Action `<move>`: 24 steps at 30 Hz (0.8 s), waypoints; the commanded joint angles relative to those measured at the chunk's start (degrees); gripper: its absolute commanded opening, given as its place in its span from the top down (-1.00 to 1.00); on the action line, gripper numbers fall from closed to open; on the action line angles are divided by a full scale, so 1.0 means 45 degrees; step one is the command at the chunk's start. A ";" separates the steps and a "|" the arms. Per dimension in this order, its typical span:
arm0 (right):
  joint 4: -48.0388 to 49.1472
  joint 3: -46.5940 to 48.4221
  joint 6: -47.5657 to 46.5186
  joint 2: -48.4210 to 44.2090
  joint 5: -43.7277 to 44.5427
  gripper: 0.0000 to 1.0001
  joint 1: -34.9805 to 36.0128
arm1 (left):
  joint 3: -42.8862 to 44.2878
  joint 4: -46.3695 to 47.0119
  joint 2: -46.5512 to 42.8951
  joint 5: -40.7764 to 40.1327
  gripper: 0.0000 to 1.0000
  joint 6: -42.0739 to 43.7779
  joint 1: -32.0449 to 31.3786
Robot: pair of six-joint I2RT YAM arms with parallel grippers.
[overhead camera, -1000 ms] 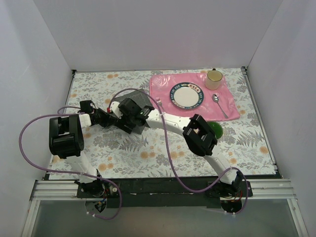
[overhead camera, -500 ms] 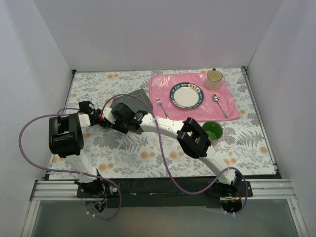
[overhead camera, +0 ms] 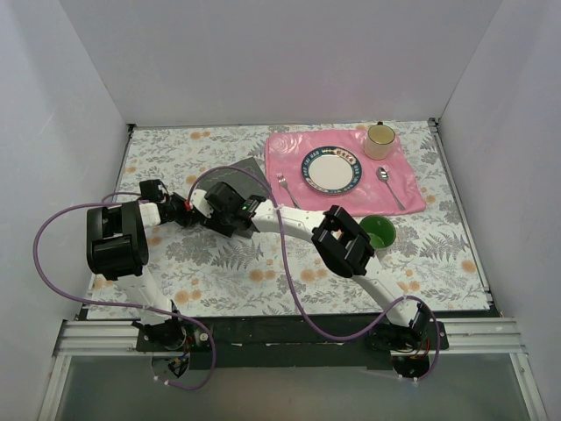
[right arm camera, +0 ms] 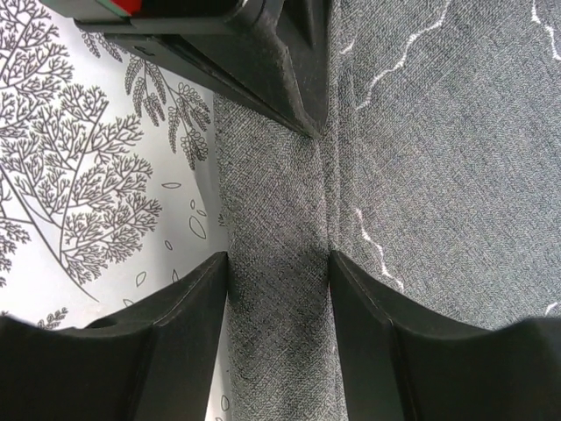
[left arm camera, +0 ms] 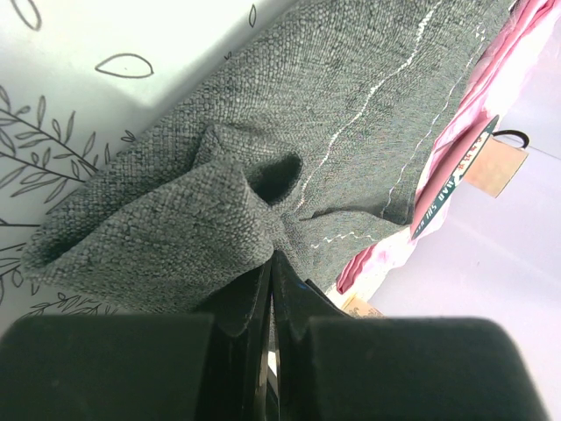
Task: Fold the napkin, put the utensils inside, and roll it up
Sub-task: Roll the napkin with the utensil
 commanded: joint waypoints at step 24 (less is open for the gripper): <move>0.1019 -0.1140 0.6506 0.0975 -0.7456 0.92 -0.1477 | -0.1140 -0.4114 -0.6555 -0.4846 -0.11 0.0896 0.0216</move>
